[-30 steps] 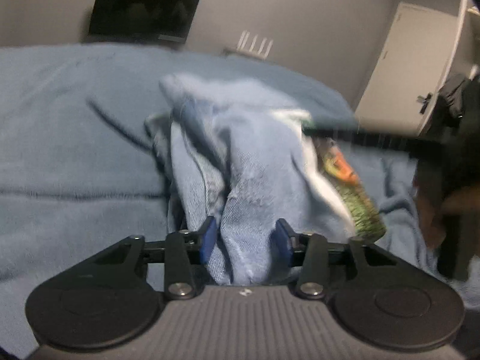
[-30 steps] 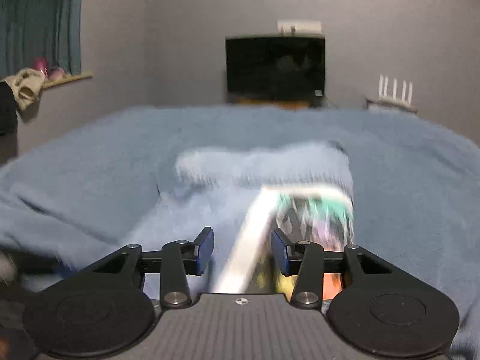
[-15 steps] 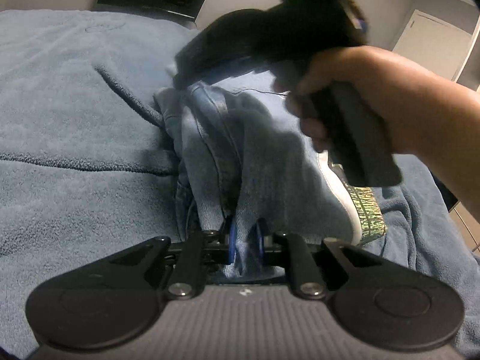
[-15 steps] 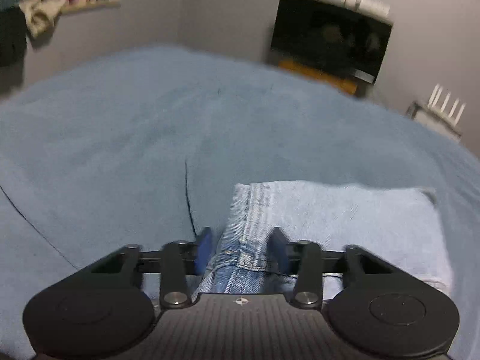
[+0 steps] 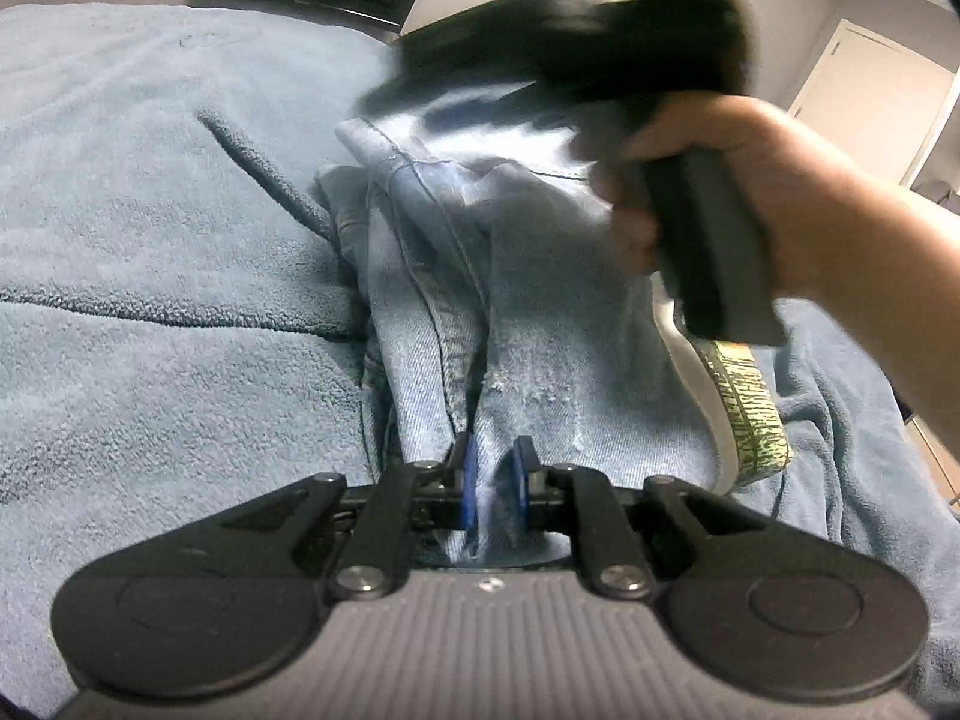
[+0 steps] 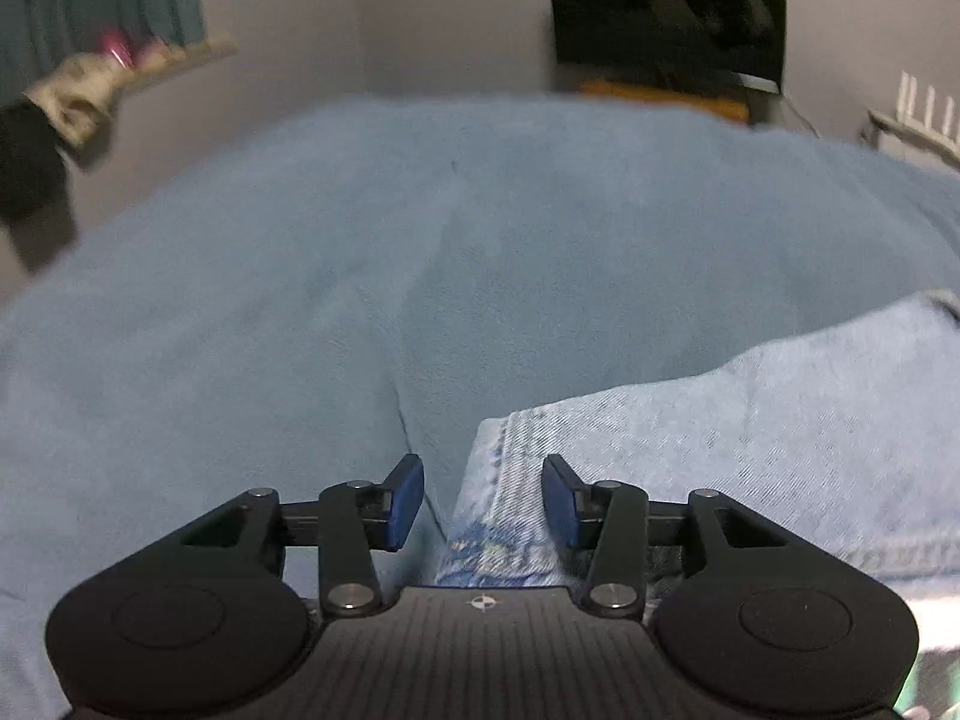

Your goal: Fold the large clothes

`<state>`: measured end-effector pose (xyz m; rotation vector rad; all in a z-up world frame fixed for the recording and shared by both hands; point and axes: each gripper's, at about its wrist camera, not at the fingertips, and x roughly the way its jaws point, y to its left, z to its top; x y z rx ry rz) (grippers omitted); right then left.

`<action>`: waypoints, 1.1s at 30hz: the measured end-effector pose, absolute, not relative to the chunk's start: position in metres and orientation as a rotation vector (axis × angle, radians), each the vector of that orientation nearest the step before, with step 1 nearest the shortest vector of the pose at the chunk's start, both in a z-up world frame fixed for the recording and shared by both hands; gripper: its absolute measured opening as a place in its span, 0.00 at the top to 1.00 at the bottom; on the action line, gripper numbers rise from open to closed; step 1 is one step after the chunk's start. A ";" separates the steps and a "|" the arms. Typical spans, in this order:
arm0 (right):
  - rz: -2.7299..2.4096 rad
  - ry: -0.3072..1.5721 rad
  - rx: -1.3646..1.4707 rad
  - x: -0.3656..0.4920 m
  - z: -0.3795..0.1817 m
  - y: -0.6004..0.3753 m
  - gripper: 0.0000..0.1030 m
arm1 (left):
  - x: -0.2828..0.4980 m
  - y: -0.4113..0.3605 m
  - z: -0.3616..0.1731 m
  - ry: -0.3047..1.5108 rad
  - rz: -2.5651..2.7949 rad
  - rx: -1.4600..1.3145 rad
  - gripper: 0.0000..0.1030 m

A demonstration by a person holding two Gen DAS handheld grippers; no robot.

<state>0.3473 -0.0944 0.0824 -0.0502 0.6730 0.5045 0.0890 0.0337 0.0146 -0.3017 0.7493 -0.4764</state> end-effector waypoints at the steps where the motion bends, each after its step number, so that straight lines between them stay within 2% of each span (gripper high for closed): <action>1: 0.490 0.625 -0.047 0.344 0.091 -0.108 0.54 | 0.088 0.033 0.015 0.749 -0.474 -0.301 0.90; 6: 0.219 0.501 -0.154 0.347 0.106 -0.175 0.54 | 0.087 0.032 0.014 0.755 -0.461 -0.313 0.90; 10: 0.148 0.618 -0.249 0.371 0.079 -0.200 0.59 | 0.087 0.031 0.016 0.759 -0.458 -0.307 0.91; 15: 0.115 0.737 -0.318 0.407 0.054 -0.200 0.60 | 0.095 0.034 0.014 0.774 -0.466 -0.369 0.91; 18: 0.116 0.787 -0.260 0.429 0.049 -0.206 0.60 | 0.098 0.036 0.013 0.789 -0.470 -0.389 0.90; 21: 0.161 0.679 -0.167 0.412 0.059 -0.214 0.55 | 0.101 0.037 0.008 0.802 -0.461 -0.376 0.90; 23: 0.203 0.562 -0.097 0.375 0.074 -0.226 0.39 | 0.098 0.039 0.008 0.794 -0.458 -0.379 0.90; 27: 0.245 0.475 -0.042 0.275 0.083 -0.250 0.38 | 0.083 0.045 0.023 0.698 -0.447 -0.357 0.89; 28: 0.240 0.462 -0.020 0.248 0.082 -0.257 0.38 | 0.077 0.047 0.032 0.657 -0.433 -0.348 0.84; 30: 0.250 0.448 0.016 0.200 0.077 -0.274 0.35 | 0.069 0.047 0.049 0.571 -0.415 -0.329 0.63; 31: 0.242 0.443 0.016 0.179 0.072 -0.281 0.30 | 0.067 0.044 0.057 0.527 -0.405 -0.326 0.47; 32: 0.225 0.456 0.008 0.159 0.069 -0.284 0.30 | 0.068 0.040 0.063 0.498 -0.399 -0.320 0.39; 33: 0.199 0.484 0.008 0.142 0.064 -0.289 0.30 | 0.071 0.032 0.070 0.485 -0.396 -0.305 0.39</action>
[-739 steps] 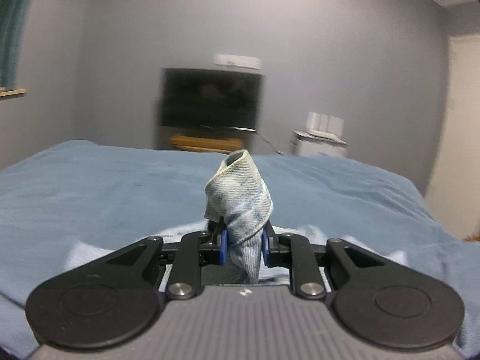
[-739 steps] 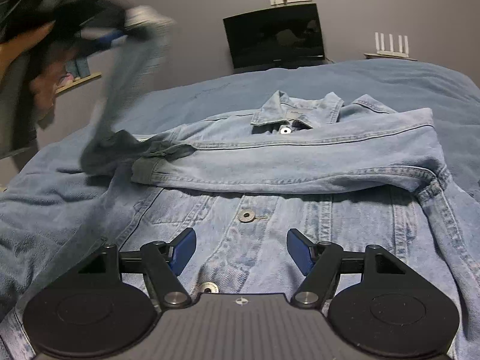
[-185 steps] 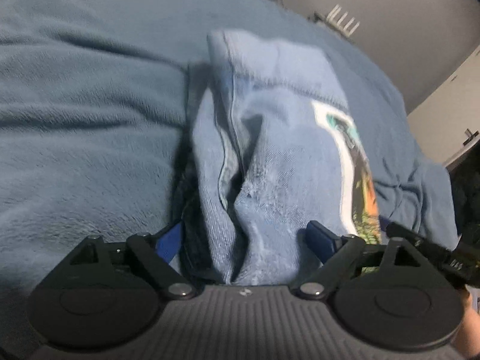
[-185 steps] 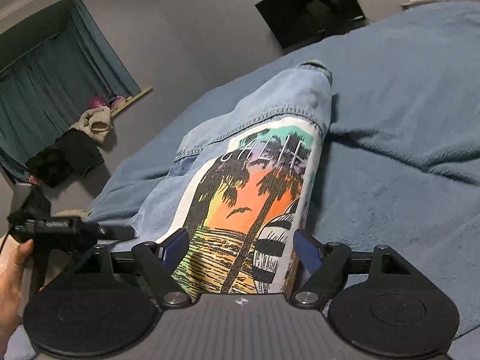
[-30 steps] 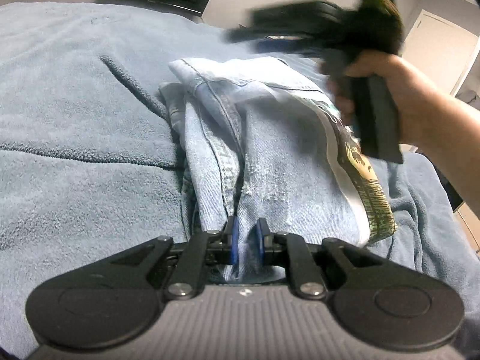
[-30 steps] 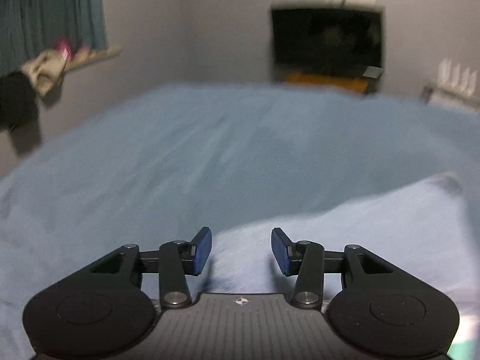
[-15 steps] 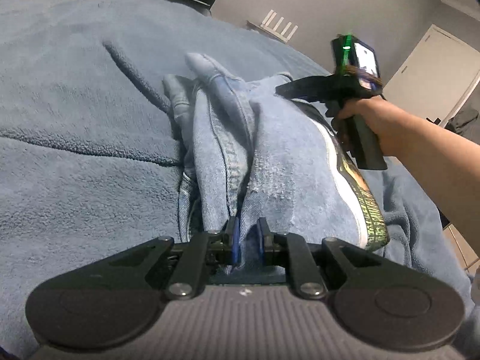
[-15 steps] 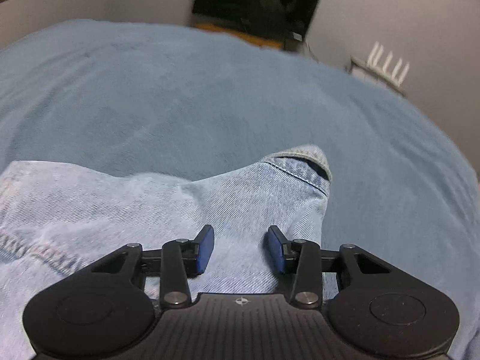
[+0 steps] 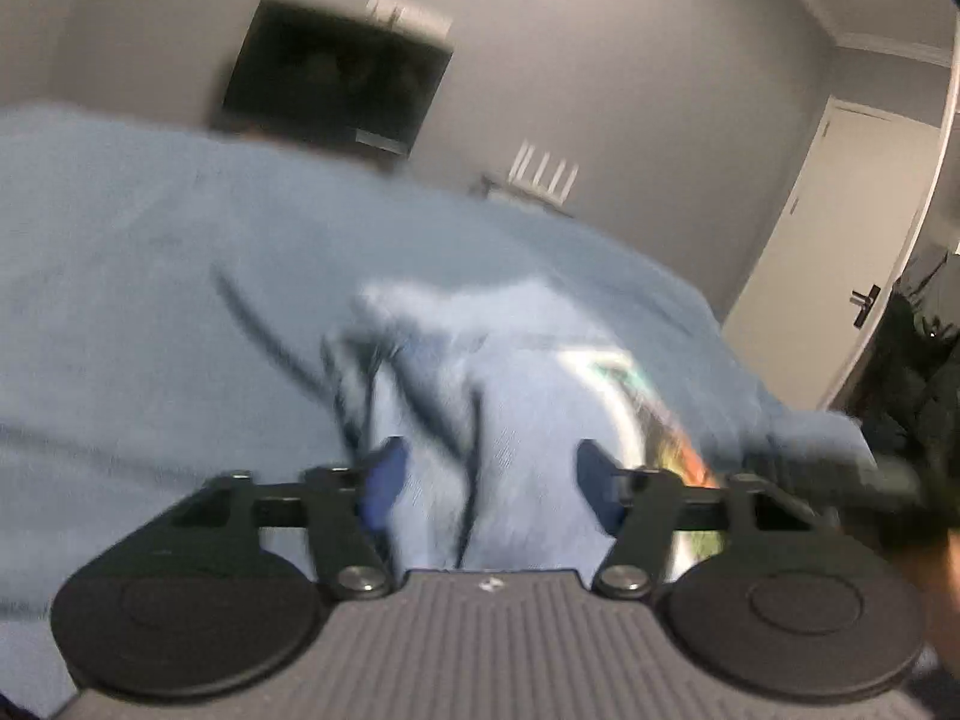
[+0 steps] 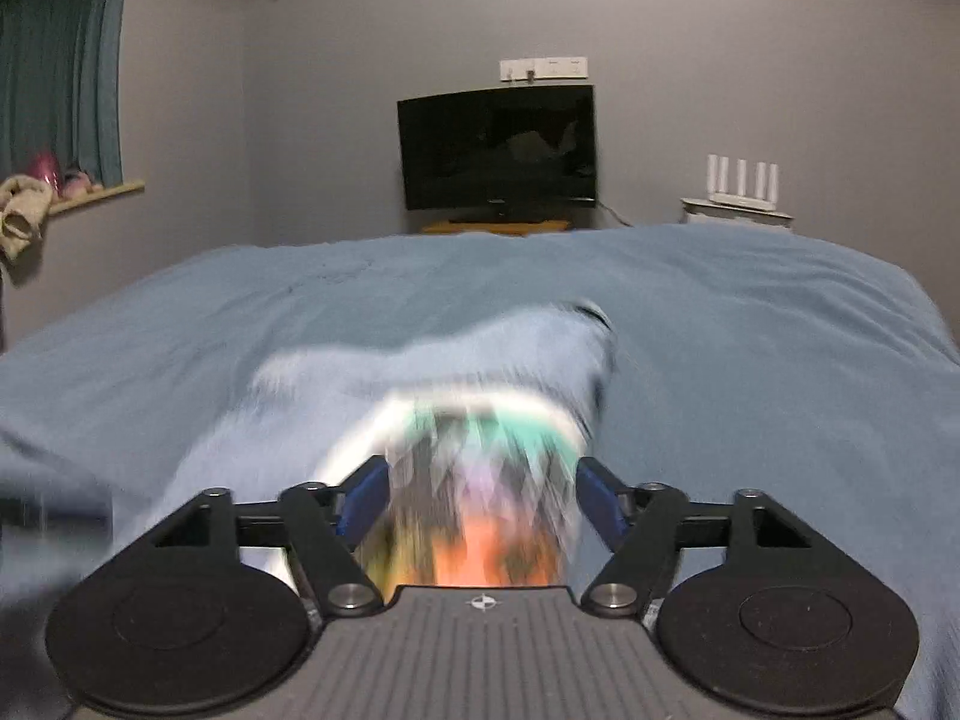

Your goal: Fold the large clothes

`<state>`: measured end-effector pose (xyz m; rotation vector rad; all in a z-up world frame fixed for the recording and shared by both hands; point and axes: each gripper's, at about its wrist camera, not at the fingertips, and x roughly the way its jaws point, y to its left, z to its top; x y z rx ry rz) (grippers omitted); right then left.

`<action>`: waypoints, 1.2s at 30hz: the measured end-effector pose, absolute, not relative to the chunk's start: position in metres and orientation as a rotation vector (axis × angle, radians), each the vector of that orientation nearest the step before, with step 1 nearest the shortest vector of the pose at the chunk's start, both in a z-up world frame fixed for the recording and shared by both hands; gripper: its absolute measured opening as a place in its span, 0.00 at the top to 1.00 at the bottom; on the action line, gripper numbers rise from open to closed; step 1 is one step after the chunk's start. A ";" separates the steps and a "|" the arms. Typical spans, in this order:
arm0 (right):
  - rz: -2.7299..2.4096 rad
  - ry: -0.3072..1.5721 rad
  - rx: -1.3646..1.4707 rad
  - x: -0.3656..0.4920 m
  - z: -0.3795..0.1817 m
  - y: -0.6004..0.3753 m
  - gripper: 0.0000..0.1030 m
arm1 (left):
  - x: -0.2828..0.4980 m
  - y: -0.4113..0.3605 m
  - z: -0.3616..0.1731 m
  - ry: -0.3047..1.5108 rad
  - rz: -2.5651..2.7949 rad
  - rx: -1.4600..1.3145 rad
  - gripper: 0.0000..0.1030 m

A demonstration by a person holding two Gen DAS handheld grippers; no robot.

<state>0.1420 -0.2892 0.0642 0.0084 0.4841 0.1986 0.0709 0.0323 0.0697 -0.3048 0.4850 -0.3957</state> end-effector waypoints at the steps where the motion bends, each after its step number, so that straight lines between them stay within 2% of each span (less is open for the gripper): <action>1: 0.175 0.511 0.018 0.123 0.061 -0.294 0.30 | 0.075 0.022 0.078 0.474 -0.396 -0.279 0.39; 3: 0.141 0.551 0.040 0.091 0.049 -0.302 0.29 | 0.086 0.003 0.083 0.452 -0.398 -0.254 0.39; 5: 0.135 0.595 0.017 0.069 0.040 -0.300 0.24 | 0.101 -0.018 0.081 0.465 -0.402 -0.233 0.39; 7: 0.159 0.611 -0.036 0.054 0.032 -0.291 0.23 | 0.115 -0.037 0.076 0.492 -0.377 -0.167 0.39; 12: 0.138 0.566 -0.124 0.069 0.014 -0.268 0.24 | 0.126 -0.070 0.048 0.505 -0.287 0.044 0.37; 14: 0.121 0.588 -0.121 0.080 0.006 -0.263 0.31 | 0.127 -0.075 0.043 0.484 -0.275 0.084 0.35; 18: 0.097 0.573 -0.070 0.096 -0.004 -0.268 0.33 | 0.133 -0.076 0.043 0.495 -0.264 0.087 0.30; 19: 0.103 0.558 -0.061 0.093 -0.002 -0.270 0.39 | 0.133 -0.075 0.044 0.495 -0.256 0.084 0.26; 20: 0.112 0.541 -0.065 0.089 0.000 -0.269 0.54 | 0.135 -0.073 0.043 0.503 -0.258 0.073 0.25; 21: 0.100 0.516 -0.075 0.086 0.004 -0.269 0.56 | 0.137 -0.070 0.043 0.510 -0.261 0.050 0.25; 24: 0.101 0.522 -0.047 0.085 0.004 -0.275 0.53 | 0.138 -0.066 0.042 0.522 -0.272 0.009 0.24; 26: 0.073 0.542 -0.031 0.084 0.000 -0.279 0.46 | 0.135 -0.070 0.041 0.509 -0.271 0.031 0.24; 28: 0.049 0.555 -0.029 0.090 -0.003 -0.278 0.43 | 0.134 -0.073 0.038 0.498 -0.262 0.048 0.24; 33: 0.054 0.565 -0.032 0.102 -0.005 -0.274 0.46 | 0.136 -0.073 0.035 0.495 -0.262 0.048 0.24; 35: 0.065 0.560 -0.038 0.100 -0.003 -0.271 0.57 | 0.135 -0.073 0.035 0.482 -0.268 0.070 0.23; 36: 0.066 0.552 -0.044 0.098 -0.002 -0.269 0.60 | 0.134 -0.073 0.035 0.475 -0.270 0.084 0.23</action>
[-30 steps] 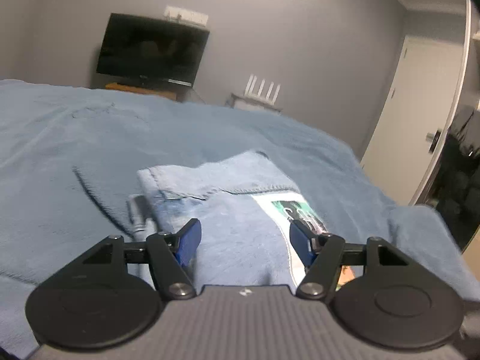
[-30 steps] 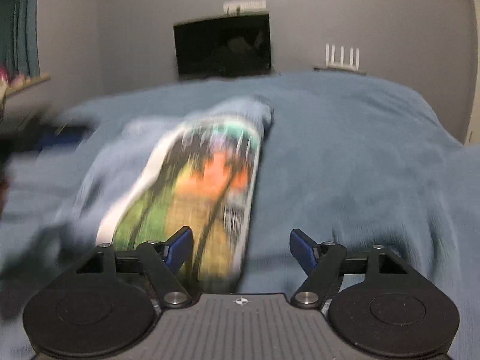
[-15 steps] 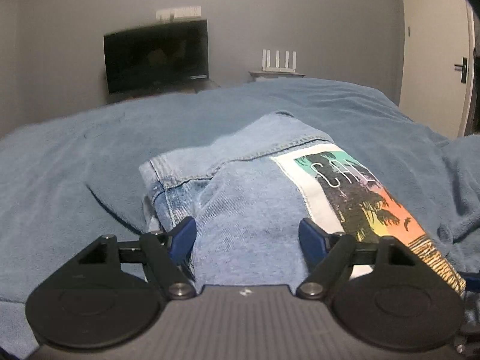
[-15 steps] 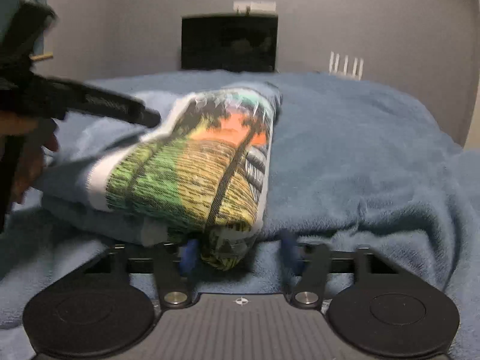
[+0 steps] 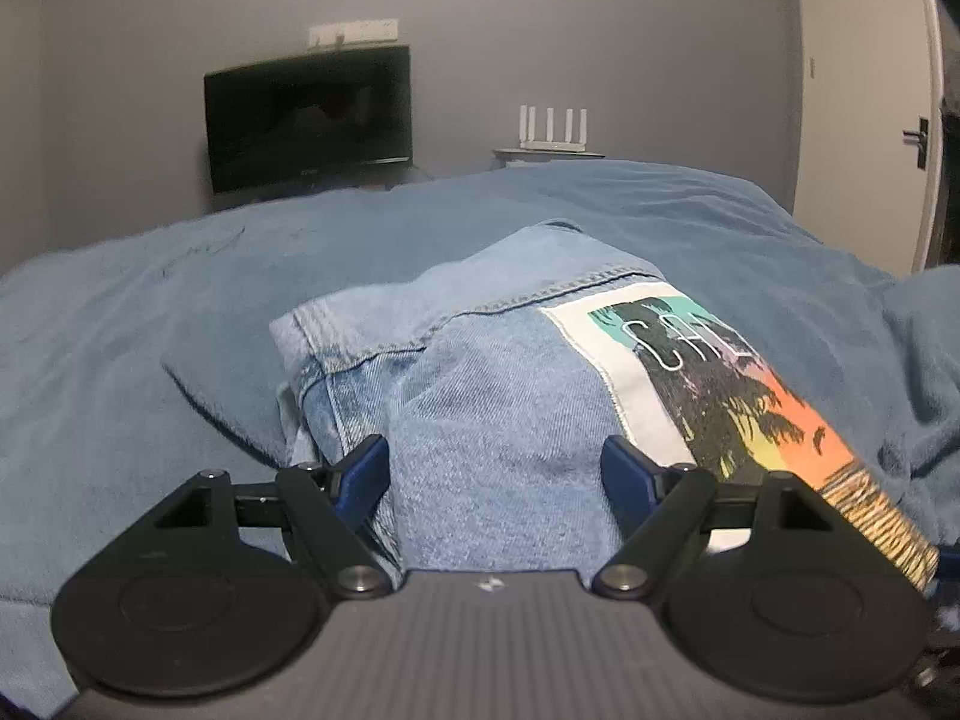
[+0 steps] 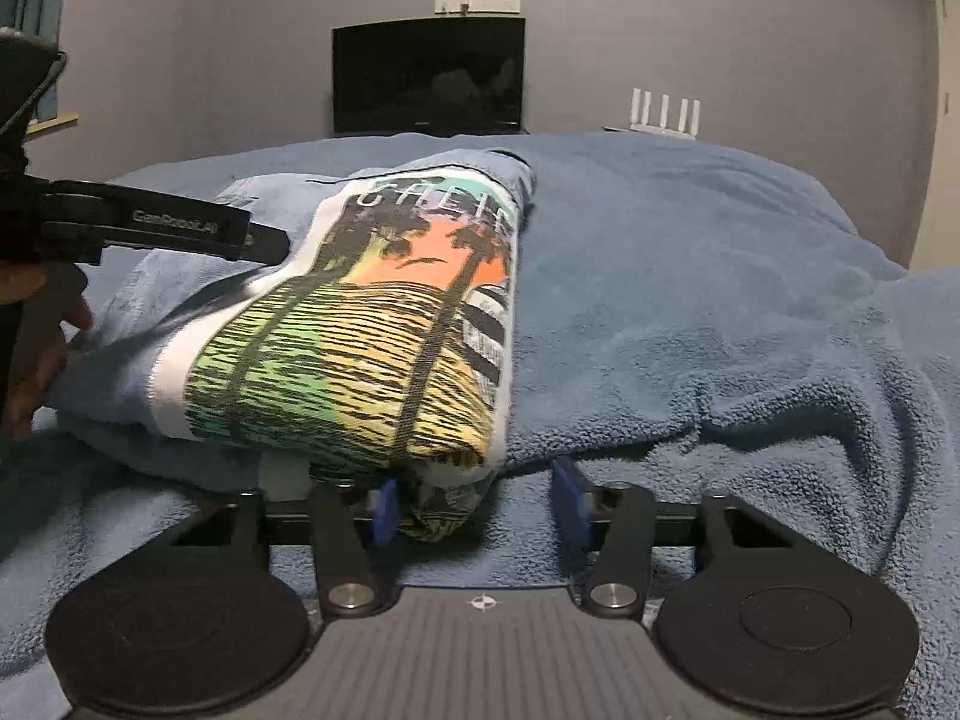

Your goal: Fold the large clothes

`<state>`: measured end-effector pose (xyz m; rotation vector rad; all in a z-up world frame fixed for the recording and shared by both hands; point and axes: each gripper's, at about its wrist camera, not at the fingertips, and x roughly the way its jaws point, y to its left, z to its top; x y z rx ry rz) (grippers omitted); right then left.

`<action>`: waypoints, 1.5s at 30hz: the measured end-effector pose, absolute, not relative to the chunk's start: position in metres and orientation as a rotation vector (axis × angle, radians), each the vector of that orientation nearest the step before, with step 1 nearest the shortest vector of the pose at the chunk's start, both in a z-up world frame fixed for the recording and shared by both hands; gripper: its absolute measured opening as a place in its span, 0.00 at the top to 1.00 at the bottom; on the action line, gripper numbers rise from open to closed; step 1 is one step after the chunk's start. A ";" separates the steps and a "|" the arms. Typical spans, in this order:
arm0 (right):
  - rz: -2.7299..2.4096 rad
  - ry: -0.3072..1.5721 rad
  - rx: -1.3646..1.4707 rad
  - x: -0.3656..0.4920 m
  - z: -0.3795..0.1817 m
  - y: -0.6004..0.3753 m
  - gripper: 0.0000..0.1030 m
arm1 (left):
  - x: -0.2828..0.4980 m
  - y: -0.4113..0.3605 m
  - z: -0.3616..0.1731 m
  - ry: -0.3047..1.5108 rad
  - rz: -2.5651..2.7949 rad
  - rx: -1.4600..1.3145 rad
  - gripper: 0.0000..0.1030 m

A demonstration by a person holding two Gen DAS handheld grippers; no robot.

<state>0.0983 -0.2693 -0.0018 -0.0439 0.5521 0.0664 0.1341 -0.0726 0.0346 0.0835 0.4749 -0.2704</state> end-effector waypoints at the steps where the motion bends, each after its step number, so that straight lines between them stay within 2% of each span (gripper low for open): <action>1: 0.062 0.546 -0.046 0.096 -0.001 -0.269 0.60 | 0.134 -0.072 0.034 0.472 -0.275 0.094 0.23; 6: 0.055 0.581 0.043 0.105 -0.004 -0.281 0.50 | 0.139 -0.070 0.036 0.510 -0.284 0.093 0.23; 11: 0.055 0.587 0.063 0.104 -0.003 -0.282 0.49 | 0.106 -0.071 0.055 0.474 -0.207 0.123 0.23; 16: 0.059 0.608 0.082 0.086 -0.002 -0.277 0.52 | 0.023 -0.050 0.056 0.431 -0.221 0.039 0.23; 18: 0.082 0.609 0.087 0.073 0.002 -0.275 0.55 | -0.009 -0.044 0.046 0.443 -0.243 0.012 0.23; 19: 0.102 0.603 0.080 0.069 0.003 -0.272 0.59 | -0.017 -0.043 0.039 0.472 -0.253 0.010 0.25; 22: 0.187 0.601 0.093 0.066 0.004 -0.265 0.75 | -0.013 -0.049 0.025 0.603 -0.294 -0.014 0.56; 23: 0.210 0.598 0.092 0.065 0.003 -0.261 0.76 | -0.008 -0.051 0.023 0.632 -0.316 -0.036 0.59; 33: 0.286 0.501 0.023 0.084 -0.007 -0.233 0.77 | 0.015 -0.087 -0.001 0.519 -0.294 0.071 0.59; 36: 0.263 0.478 0.010 0.088 -0.008 -0.230 0.83 | 0.025 -0.088 -0.006 0.499 -0.276 0.045 0.59; 41: 0.250 0.526 -0.023 0.099 -0.014 -0.226 0.93 | 0.036 -0.084 -0.018 0.563 -0.279 0.048 0.59; 45: 0.238 0.576 -0.053 0.111 -0.023 -0.223 0.95 | 0.043 -0.088 -0.025 0.587 -0.277 0.104 0.57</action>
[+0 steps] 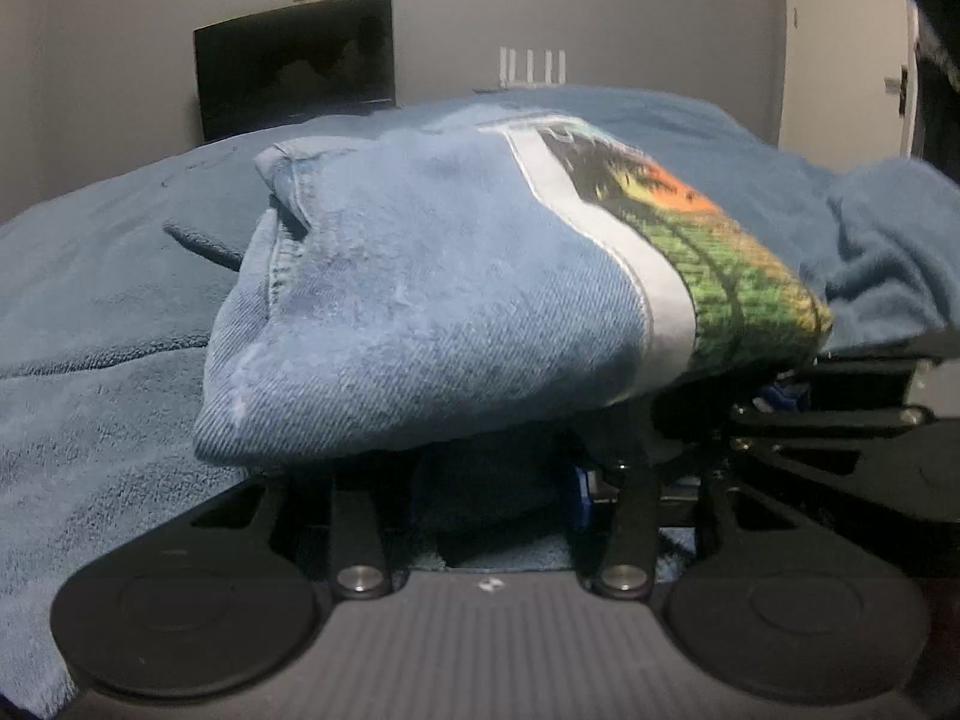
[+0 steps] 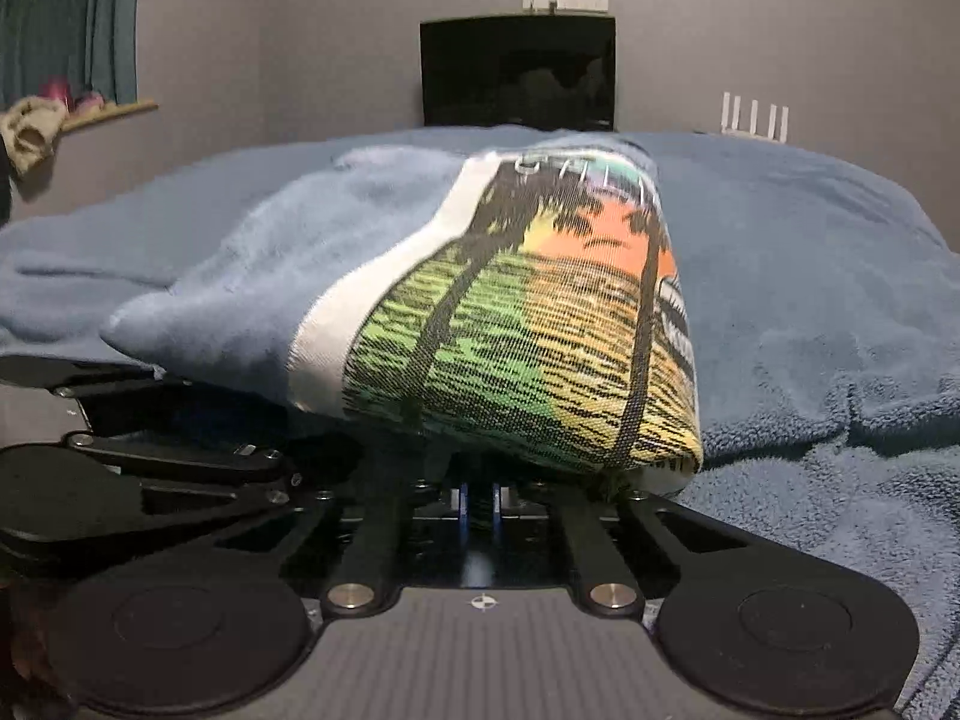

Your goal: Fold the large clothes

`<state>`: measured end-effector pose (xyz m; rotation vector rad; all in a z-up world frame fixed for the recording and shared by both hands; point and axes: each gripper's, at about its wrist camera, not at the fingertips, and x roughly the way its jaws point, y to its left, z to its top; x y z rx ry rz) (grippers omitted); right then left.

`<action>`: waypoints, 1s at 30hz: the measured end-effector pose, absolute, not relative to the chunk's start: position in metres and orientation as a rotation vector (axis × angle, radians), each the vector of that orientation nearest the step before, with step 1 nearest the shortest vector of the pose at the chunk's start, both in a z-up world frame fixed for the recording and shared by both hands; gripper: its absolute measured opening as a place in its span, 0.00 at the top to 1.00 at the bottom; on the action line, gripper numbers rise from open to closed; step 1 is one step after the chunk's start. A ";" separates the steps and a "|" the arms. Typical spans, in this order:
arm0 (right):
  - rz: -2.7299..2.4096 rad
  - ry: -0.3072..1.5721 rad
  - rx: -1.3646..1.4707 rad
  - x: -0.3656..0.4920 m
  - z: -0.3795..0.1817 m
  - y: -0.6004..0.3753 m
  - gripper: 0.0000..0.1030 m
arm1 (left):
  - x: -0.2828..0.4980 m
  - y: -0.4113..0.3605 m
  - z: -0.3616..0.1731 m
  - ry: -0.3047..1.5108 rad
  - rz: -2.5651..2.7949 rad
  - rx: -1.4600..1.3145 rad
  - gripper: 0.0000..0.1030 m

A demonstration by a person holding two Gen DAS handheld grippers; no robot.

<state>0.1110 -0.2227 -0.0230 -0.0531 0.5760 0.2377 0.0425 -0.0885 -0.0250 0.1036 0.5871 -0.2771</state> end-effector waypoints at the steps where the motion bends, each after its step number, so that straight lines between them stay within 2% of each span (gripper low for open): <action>1: 0.234 0.580 -0.065 0.112 -0.024 -0.221 0.95 | 0.043 -0.089 -0.025 0.586 -0.276 0.103 0.57; 7: 0.230 0.545 -0.021 0.101 -0.016 -0.233 0.97 | 0.023 -0.072 -0.016 0.529 -0.226 0.063 0.57; 9: 0.185 0.541 -0.021 0.098 -0.015 -0.237 0.95 | 0.023 -0.059 -0.016 0.533 -0.185 0.032 0.58; 11: 0.165 0.552 0.035 0.102 -0.015 -0.246 0.89 | 0.026 -0.055 -0.016 0.549 -0.197 0.004 0.58; 15: 0.163 0.566 0.011 0.109 -0.023 -0.241 0.88 | 0.033 -0.067 -0.027 0.570 -0.191 0.113 0.59; 21: 0.166 0.593 -0.006 0.117 -0.031 -0.240 0.88 | 0.046 -0.061 -0.032 0.604 -0.212 0.100 0.59; 24: 0.190 0.606 0.017 0.106 -0.019 -0.245 0.80 | 0.028 -0.056 -0.018 0.605 -0.240 0.108 0.58; 26: 0.227 0.598 0.044 0.090 -0.003 -0.249 0.62 | 0.011 -0.046 -0.008 0.606 -0.255 0.107 0.58; 30: 0.302 0.431 0.023 0.054 0.036 -0.257 0.60 | -0.015 -0.019 0.024 0.453 -0.143 -0.027 0.58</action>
